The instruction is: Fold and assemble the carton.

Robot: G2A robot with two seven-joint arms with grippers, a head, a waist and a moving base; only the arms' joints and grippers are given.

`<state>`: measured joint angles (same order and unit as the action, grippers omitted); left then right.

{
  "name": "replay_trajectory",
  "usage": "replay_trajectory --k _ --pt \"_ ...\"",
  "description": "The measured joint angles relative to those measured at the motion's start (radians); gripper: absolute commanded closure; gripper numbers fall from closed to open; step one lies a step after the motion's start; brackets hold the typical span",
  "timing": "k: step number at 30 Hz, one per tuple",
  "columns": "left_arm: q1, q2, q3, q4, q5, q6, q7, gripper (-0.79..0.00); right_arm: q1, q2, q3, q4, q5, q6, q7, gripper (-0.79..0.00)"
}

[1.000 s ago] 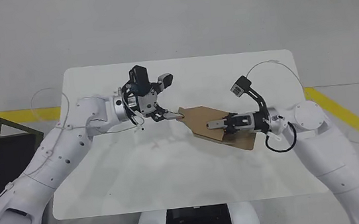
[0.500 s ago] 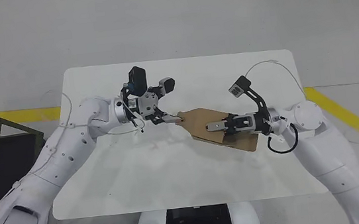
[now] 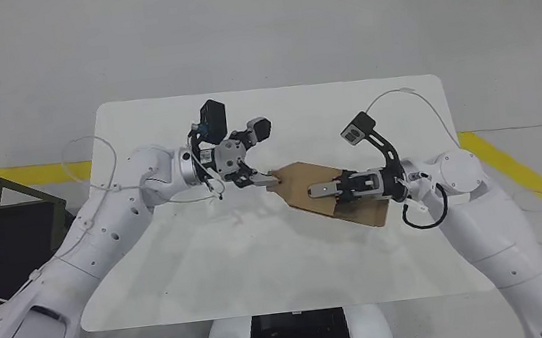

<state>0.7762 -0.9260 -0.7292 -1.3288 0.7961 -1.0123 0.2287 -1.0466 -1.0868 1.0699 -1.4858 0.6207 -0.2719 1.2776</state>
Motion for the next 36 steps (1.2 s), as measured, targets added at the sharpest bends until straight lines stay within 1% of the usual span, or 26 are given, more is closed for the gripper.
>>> replay_trajectory --k 5,11,19,24,31,36 --pt "0.004 0.010 -0.028 -0.010 -0.001 0.000 0.037 -0.785 0.000 -0.001 -0.001 0.006 -0.001 0.002 0.006 0.000" --pt "0.018 0.022 -0.043 -0.024 0.007 0.000 0.036 -0.785 0.001 -0.003 -0.009 0.005 -0.004 -0.001 0.012 0.000" --pt "0.004 0.014 -0.007 -0.012 -0.042 0.000 0.004 -0.785 -0.004 -0.003 -0.005 -0.012 -0.001 -0.008 0.027 0.000" --pt "-0.009 0.011 0.014 -0.012 -0.076 0.000 0.007 -0.785 -0.008 -0.003 -0.009 -0.023 -0.004 -0.004 0.034 0.000" --pt "-0.021 0.014 0.044 -0.022 -0.095 0.000 0.001 -0.785 -0.002 -0.007 -0.017 -0.019 0.000 -0.006 0.031 0.000" --pt "-0.027 0.018 0.049 -0.017 -0.108 0.000 0.014 -0.785 -0.002 -0.006 -0.011 -0.017 0.003 -0.009 0.033 0.000"
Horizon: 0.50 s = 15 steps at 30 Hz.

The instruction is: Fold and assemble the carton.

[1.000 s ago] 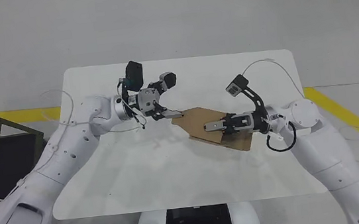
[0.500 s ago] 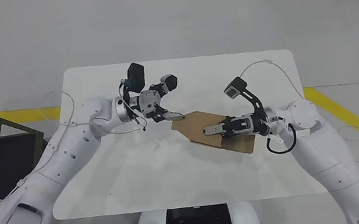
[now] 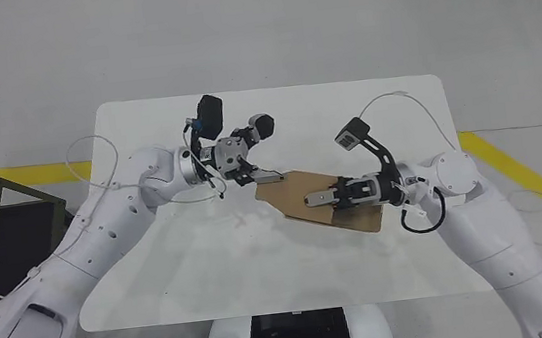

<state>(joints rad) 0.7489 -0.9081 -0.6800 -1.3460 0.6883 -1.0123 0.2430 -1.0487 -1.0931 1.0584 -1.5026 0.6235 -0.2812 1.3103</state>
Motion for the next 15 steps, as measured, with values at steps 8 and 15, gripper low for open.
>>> replay_trajectory --k 8,15 --pt "0.015 0.017 -0.044 0.028 0.021 0.000 0.084 -0.785 -0.009 0.002 0.012 -0.003 0.005 -0.002 0.006 0.000" --pt "0.006 0.004 0.011 0.063 -0.024 0.000 0.010 -0.785 -0.007 0.001 0.010 -0.012 0.008 0.000 0.009 0.000"
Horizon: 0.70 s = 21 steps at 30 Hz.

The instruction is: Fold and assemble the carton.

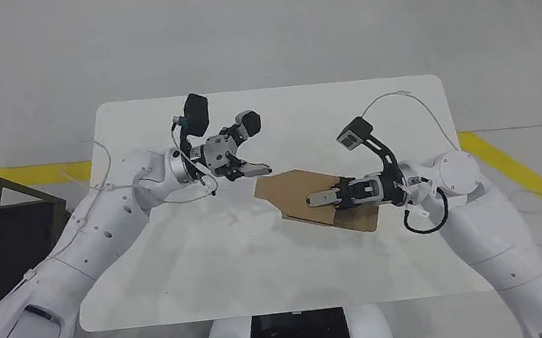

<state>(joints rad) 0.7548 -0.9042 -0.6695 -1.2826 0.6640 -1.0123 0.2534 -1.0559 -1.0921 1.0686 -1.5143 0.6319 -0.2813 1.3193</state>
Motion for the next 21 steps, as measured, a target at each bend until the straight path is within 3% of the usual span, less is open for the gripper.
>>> replay_trajectory --k 7,21 --pt "-0.037 -0.023 0.066 0.000 -0.041 0.000 -0.069 -0.785 -0.003 0.001 0.007 -0.005 -0.001 0.006 -0.001 0.000" --pt "-0.084 -0.039 0.119 -0.009 -0.051 0.000 -0.089 -0.785 0.005 -0.003 -0.006 -0.009 -0.008 0.015 -0.002 0.000"
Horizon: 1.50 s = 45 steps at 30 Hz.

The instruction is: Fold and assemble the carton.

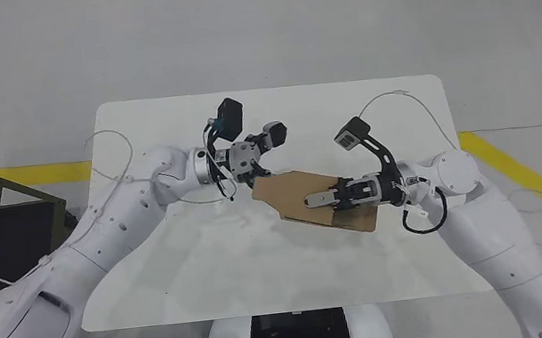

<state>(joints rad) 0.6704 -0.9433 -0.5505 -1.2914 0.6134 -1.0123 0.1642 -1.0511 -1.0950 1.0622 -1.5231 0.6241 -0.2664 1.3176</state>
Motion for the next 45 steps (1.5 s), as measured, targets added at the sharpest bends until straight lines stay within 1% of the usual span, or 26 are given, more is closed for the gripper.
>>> replay_trajectory --k 6,9,13,18,22,26,28,31,37,45 --pt "-0.011 -0.003 0.010 0.007 0.003 0.000 0.009 -0.785 0.002 -0.001 -0.002 0.005 -0.002 0.000 -0.001 0.000" --pt "-0.006 0.004 0.001 0.022 0.006 0.000 0.027 -0.785 -0.002 0.000 0.008 0.014 0.001 -0.004 -0.003 0.000" --pt "0.018 0.029 -0.039 0.044 0.019 0.000 0.072 -0.785 -0.011 0.004 0.029 0.029 0.004 -0.008 -0.006 0.000" --pt "0.058 0.068 -0.106 0.034 0.047 0.000 0.125 -0.785 -0.017 0.007 0.038 0.043 0.000 -0.005 -0.008 0.000" --pt "0.090 0.096 -0.161 -0.012 0.072 0.000 0.155 -0.785 -0.010 0.003 0.021 0.053 -0.023 0.008 -0.025 0.000" --pt "0.109 0.109 -0.182 -0.078 0.094 0.000 0.143 -0.785 0.003 -0.002 0.000 0.062 -0.034 0.016 -0.036 0.000" --pt "0.111 0.111 -0.180 -0.105 0.101 0.000 0.118 -0.785 0.009 -0.004 -0.007 0.066 -0.034 0.017 -0.040 0.000" --pt "0.107 0.108 -0.169 -0.115 0.094 0.000 0.075 -0.785 0.014 -0.006 -0.010 0.062 -0.031 0.011 -0.038 0.000" --pt "0.094 0.091 -0.144 -0.086 0.043 0.000 0.020 -0.785 0.000 -0.002 0.009 0.032 -0.014 -0.007 -0.018 0.000" --pt "0.084 0.075 -0.118 -0.065 -0.008 0.000 -0.001 -0.785 -0.018 0.001 0.020 -0.001 0.002 -0.017 0.009 0.000"
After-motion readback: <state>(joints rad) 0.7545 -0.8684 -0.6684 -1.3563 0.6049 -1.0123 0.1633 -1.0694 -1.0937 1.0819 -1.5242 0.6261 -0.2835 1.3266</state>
